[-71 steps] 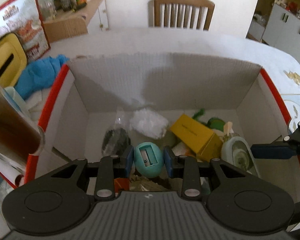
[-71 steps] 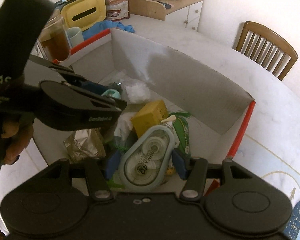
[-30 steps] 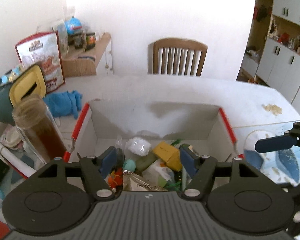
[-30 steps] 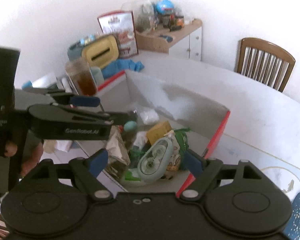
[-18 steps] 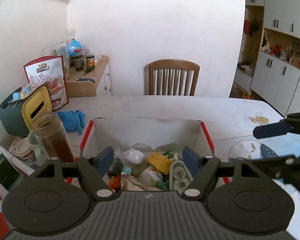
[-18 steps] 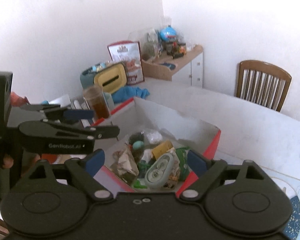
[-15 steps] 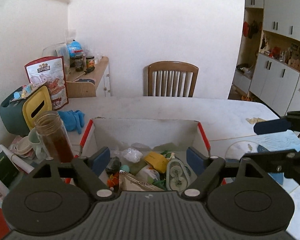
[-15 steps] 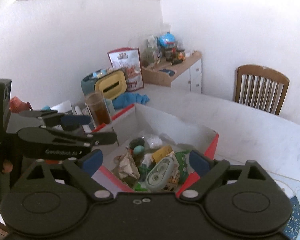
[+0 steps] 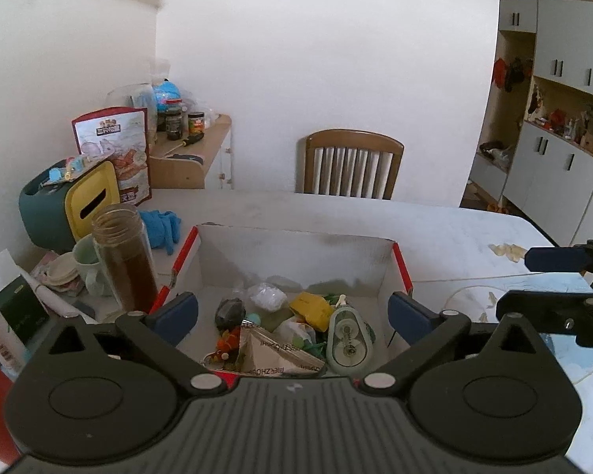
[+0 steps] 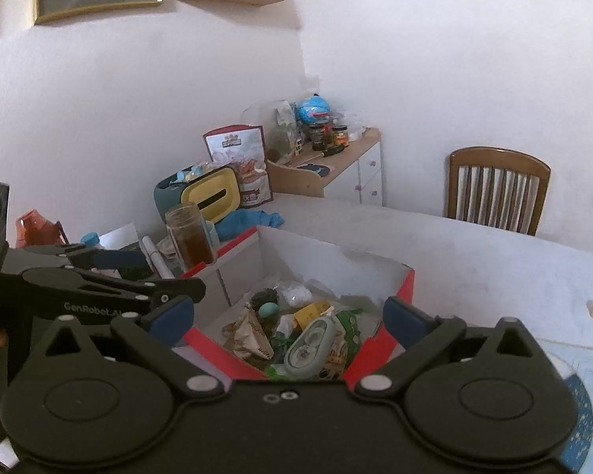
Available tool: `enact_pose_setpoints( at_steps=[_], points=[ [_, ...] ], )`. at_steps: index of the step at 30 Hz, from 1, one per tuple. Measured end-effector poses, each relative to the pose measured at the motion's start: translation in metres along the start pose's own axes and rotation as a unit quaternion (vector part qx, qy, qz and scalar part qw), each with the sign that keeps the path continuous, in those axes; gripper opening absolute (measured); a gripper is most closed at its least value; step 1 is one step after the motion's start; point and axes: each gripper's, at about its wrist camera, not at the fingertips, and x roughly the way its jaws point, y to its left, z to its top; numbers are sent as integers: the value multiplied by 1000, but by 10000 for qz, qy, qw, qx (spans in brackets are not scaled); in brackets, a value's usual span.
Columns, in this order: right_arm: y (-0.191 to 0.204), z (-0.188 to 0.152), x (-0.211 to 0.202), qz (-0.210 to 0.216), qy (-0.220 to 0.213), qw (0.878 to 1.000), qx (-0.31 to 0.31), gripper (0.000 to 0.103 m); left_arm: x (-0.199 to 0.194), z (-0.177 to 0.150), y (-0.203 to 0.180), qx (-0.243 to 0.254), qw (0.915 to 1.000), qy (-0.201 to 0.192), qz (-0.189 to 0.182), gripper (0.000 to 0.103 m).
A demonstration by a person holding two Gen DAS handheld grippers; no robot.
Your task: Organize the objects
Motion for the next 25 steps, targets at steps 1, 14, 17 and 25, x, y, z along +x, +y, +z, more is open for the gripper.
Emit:
enact_pose_setpoints(
  at_steps=[1,14,17,25],
  points=[
    [0,-1,-1,-24,-39,10000,32,102,-1,-1,-1,12,10000,-6,25,103],
    [0,-12,-4,-145,-47,9994,302,102,-6,-5,-3,-73,9998,-60,-171,103],
    [0,-14,-4,-138,-39,9994,308,102,-4,-6,-5,-43,10000,-24,-72,103],
    [0,-14,-4,-147,-34,9994,324,102,-1,-3,-6,-84,10000,-18,38,103]
  ],
)
